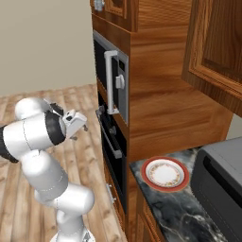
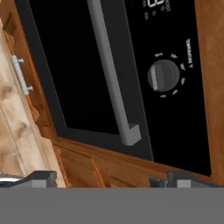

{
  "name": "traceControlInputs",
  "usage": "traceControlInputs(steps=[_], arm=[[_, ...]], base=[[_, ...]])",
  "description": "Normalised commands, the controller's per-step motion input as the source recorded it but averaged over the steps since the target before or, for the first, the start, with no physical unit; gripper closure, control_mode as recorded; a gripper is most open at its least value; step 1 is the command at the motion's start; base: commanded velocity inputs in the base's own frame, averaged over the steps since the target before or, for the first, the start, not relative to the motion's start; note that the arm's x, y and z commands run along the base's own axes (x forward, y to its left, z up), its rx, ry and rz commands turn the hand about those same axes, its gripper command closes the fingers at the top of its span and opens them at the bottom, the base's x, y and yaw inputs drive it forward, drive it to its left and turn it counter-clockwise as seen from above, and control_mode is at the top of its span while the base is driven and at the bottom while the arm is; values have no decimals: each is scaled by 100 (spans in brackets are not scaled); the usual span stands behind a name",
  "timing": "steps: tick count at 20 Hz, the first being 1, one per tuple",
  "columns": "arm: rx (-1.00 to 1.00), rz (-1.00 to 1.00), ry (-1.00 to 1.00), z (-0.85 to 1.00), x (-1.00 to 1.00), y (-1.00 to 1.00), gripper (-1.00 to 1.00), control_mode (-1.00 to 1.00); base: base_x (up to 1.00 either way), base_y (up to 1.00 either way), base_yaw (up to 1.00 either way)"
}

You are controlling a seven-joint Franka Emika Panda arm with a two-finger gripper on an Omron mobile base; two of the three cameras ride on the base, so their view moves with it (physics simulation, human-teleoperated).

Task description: Take the baked cake out of the oven and place it on the plate for cooling. Then close the oven door.

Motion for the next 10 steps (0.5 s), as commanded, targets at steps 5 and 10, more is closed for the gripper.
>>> traceControlInputs(steps=[5, 10], arm=[[-3, 0, -2, -25, 44, -19, -100, -100], [-5, 0, -3, -26, 20, -27, -100, -100]], base=[[0, 0, 0], [0, 0, 0]])
